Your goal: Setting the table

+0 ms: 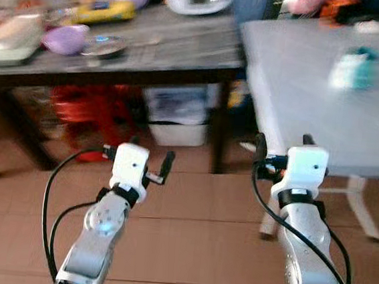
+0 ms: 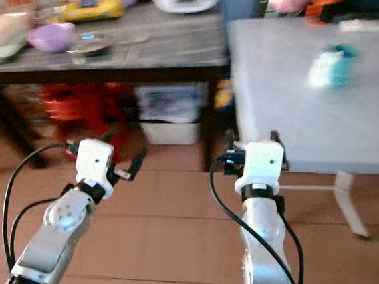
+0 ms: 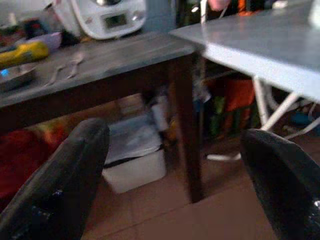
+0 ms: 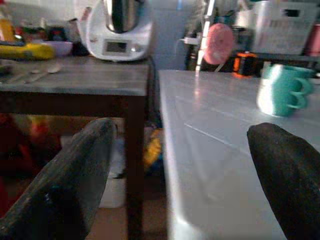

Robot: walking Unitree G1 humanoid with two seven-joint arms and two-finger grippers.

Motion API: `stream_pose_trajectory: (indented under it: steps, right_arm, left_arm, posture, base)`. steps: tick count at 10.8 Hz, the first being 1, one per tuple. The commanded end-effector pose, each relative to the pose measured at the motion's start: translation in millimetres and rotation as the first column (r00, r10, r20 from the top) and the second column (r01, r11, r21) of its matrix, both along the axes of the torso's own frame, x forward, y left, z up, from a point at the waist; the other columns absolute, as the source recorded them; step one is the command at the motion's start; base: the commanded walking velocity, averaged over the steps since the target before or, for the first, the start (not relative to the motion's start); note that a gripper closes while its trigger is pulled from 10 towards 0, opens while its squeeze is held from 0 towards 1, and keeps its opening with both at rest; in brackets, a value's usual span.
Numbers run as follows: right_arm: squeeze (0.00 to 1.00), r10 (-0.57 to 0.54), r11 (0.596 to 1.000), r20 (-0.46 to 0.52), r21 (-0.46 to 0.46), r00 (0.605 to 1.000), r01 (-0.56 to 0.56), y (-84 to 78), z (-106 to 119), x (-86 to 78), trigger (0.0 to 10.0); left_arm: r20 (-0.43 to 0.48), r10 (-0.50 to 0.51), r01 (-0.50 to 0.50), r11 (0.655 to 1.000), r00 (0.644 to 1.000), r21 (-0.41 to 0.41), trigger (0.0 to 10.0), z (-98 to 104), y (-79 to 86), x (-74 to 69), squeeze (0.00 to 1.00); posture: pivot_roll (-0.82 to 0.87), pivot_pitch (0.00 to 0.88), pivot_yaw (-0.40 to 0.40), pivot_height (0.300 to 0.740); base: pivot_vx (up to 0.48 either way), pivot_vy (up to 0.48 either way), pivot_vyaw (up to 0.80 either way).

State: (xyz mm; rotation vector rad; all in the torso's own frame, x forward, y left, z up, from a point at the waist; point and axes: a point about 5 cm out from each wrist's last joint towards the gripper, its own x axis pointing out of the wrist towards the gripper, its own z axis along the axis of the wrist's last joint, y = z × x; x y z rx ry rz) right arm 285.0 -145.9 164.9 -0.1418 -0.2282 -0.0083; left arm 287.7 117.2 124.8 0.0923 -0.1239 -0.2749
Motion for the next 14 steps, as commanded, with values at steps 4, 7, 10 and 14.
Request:
stream_pose_trajectory:
  steps: [4,7,10,14]
  right_arm:
    - [0.0,0.026,0.999,0.005,0.029,1.0,-0.026,10.1,0.8,0.1,10.0]
    - [0.0,0.02,0.999,0.004,0.031,1.0,-0.02,10.3,-0.1,0.0,10.0]
    - [0.0,0.02,0.999,0.002,0.03,1.0,-0.02,9.8,-0.6,0.3,10.0]
    - [0.0,0.024,0.999,-0.003,0.03,1.0,-0.024,9.9,-1.9,1.3,10.0]
  left_arm:
    - [-0.013,0.016,-0.016,0.999,1.0,0.029,10.0,-3.9,9.2,-1.5,0.0]
    - [-0.015,0.011,-0.011,1.0,1.0,0.028,10.0,-3.7,9.5,-0.4,0.0]
    - [-0.017,0.013,-0.012,1.0,1.0,0.027,10.0,-3.9,10.2,0.1,0.0]
    - [-0.036,0.04,-0.042,0.998,0.999,-0.047,10.0,-4.5,14.2,2.1,0.0]
  posture:
    - [-0.09,0.16,0.132,0.74]
    - [-0.09,0.164,0.133,0.74]
    - [-0.09,0.166,0.131,0.74]
    - [-0.09,0.161,0.125,0.74]
  base:
    - [0.0,-0.438,0.0]
    - [0.0,-0.45,0.0]
    - [0.0,-0.446,0.0]
    - [0.0,-0.11,0.0]
